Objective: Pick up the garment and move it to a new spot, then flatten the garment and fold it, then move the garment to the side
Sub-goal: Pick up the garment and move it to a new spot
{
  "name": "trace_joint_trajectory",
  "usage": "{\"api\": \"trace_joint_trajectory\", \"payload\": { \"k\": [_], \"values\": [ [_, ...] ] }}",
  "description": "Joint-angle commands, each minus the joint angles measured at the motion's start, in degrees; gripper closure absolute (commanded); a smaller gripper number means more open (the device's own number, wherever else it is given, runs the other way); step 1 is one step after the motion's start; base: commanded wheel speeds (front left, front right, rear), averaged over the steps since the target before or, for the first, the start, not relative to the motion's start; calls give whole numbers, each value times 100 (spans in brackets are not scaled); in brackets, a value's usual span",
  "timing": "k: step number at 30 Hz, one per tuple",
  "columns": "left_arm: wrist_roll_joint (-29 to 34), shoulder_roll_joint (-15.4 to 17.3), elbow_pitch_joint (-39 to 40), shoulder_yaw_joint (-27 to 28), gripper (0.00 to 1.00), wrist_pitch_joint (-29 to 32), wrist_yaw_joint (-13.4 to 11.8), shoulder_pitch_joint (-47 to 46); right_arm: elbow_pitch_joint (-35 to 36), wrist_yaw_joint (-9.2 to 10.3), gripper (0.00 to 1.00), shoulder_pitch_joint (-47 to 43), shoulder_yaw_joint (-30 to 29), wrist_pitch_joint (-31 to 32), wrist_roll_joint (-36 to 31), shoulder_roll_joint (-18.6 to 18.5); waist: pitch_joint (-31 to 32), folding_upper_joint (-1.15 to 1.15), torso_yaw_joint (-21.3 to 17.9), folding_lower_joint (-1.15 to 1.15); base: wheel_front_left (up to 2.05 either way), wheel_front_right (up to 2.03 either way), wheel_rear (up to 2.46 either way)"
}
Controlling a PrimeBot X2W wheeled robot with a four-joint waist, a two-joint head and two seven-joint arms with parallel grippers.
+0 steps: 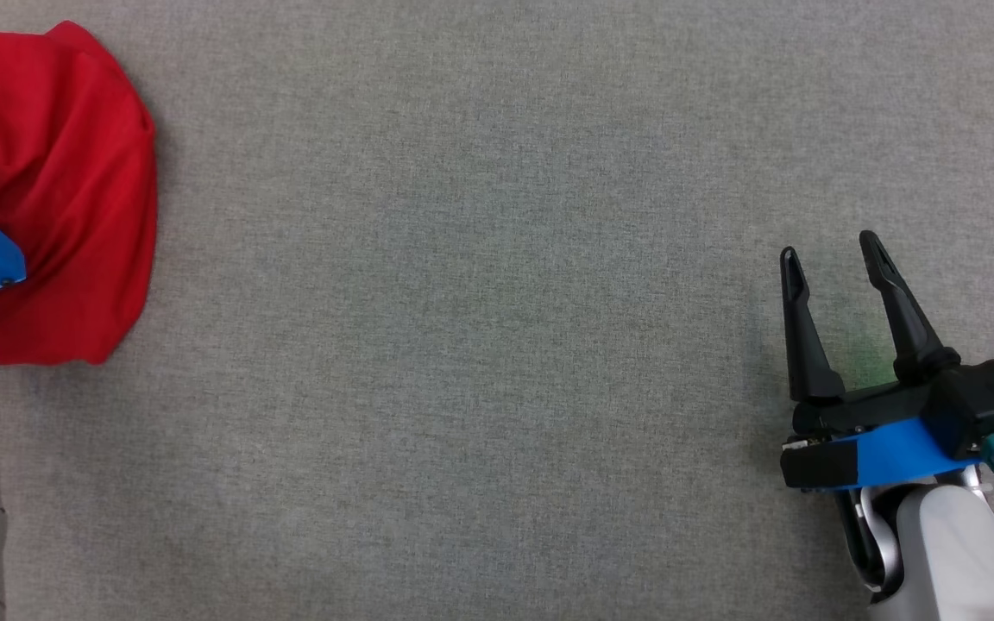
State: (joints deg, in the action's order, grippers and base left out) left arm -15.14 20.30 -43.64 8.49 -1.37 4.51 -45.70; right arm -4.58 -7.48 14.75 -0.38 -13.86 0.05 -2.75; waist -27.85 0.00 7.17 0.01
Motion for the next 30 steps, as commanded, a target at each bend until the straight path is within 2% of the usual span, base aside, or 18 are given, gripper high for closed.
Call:
{"api": "trace_joint_trajectory", "payload": {
  "k": [1, 10, 11, 12, 13, 18, 22, 25, 30],
  "values": [
    [-34, -3, -181, -26, 0, 106, 8, -95, 40, -3, 0, 40, -17, 7, -32, -24, -18, 0, 4, -1, 0, 0, 0],
    [-216, -149, -1168, -166, 0, 401, 151, -154, 39, -3, 0, 57, -11, 20, 5, -25, -16, 0, 22, -1, 0, 0, 0],
    [-237, -143, -1232, -179, 52, 368, 162, -167, 32, -3, 0, 65, 4, 17, 16, -25, -1, 0, 18, -1, 0, 0, 0],
    [-243, -134, -1285, -192, 62, 296, 177, -171, 15, -3, 0, 71, 16, 14, 20, -25, 25, 0, 15, -1, 0, 0, 0],
    [-245, -122, -1320, -202, 100, 208, 184, -174, 1, -3, 0, 74, 27, 12, 27, -25, 50, 0, 12, -1, 0, 0, 0],
    [-197, -50, -1444, -282, 100, -115, 210, -261, -96, -3, 0, 43, 63, -16, 72, -25, 248, 0, -31, -1, 0, 0, 0],
    [-83, 115, -1402, -346, 100, -801, 184, -333, -268, -3, 0, -39, 137, -55, 220, -24, 605, 0, -132, -1, 0, 0, 0],
    [-36, 167, -1372, -391, 100, -1008, 182, -380, -341, -3, 0, -74, 162, -81, 286, -25, 761, 0, -188, -1, 0, 0, 0],
    [45, 240, -963, -479, 100, -1311, 213, -532, -530, -3, 0, -153, 213, -110, 444, -25, 1099, 0, -366, -1, 0, 0, 0]
  ]
}}
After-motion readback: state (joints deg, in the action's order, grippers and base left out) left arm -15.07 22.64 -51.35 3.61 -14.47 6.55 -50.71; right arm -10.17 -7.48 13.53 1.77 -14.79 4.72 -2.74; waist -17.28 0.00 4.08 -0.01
